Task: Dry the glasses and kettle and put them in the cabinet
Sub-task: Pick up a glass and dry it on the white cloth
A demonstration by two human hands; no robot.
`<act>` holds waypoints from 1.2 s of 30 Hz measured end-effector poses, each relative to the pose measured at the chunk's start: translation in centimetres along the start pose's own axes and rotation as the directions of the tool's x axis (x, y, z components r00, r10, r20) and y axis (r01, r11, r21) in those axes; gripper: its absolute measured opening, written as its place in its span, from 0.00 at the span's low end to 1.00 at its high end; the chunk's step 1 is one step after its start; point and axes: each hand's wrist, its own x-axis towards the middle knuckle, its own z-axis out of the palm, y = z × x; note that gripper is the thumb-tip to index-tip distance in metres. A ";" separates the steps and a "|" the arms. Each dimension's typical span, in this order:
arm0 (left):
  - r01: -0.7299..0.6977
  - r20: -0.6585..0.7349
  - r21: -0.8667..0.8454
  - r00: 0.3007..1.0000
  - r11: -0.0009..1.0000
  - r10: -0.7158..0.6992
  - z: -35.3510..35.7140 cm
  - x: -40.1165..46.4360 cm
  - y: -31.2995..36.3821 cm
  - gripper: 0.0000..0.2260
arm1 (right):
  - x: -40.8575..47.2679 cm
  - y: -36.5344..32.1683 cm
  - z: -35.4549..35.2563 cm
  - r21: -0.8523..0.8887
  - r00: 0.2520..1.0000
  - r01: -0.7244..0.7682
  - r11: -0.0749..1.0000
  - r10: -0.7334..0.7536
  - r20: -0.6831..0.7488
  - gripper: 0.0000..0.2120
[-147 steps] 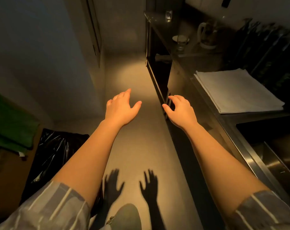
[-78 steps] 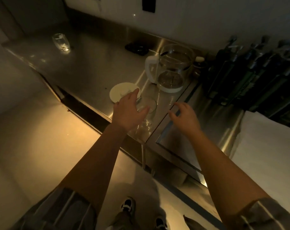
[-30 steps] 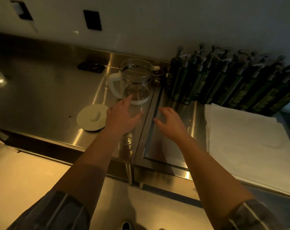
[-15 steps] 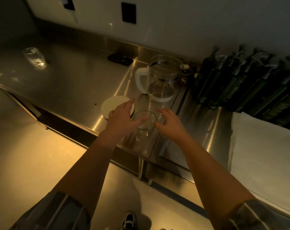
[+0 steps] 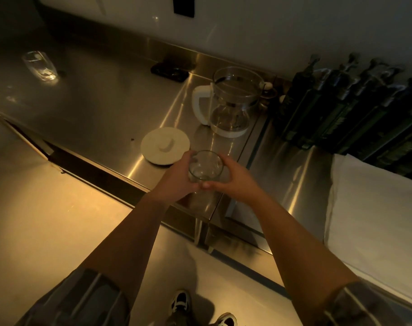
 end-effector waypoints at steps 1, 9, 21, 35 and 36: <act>-0.003 -0.008 -0.025 1.000 1.000 0.003 0.1 0.1 -0.1 0.45 | 0.0 0.0 0.1 0.010 1.000 0.006 1.000 -0.006 -0.006 0.39; -0.076 -0.062 -0.103 0.996 0.992 0.070 0.1 0.5 0.5 0.39 | -0.1 0.1 0.4 0.057 0.996 -0.014 0.998 0.019 -0.083 0.39; -0.266 0.167 -0.303 0.930 0.915 0.326 2.7 3.3 9.5 0.38 | -5.8 0.9 -5.5 0.207 0.906 -0.059 0.977 0.140 -0.400 0.40; -0.492 0.265 -0.023 0.836 0.870 0.480 14.8 2.3 17.7 0.41 | -14.6 4.9 -12.3 0.130 0.741 -0.243 0.961 0.270 -0.615 0.51; -0.495 0.271 -0.018 0.834 0.868 0.481 15.5 2.3 18.2 0.42 | -15.0 5.4 -12.9 0.100 0.744 -0.256 0.962 0.262 -0.615 0.49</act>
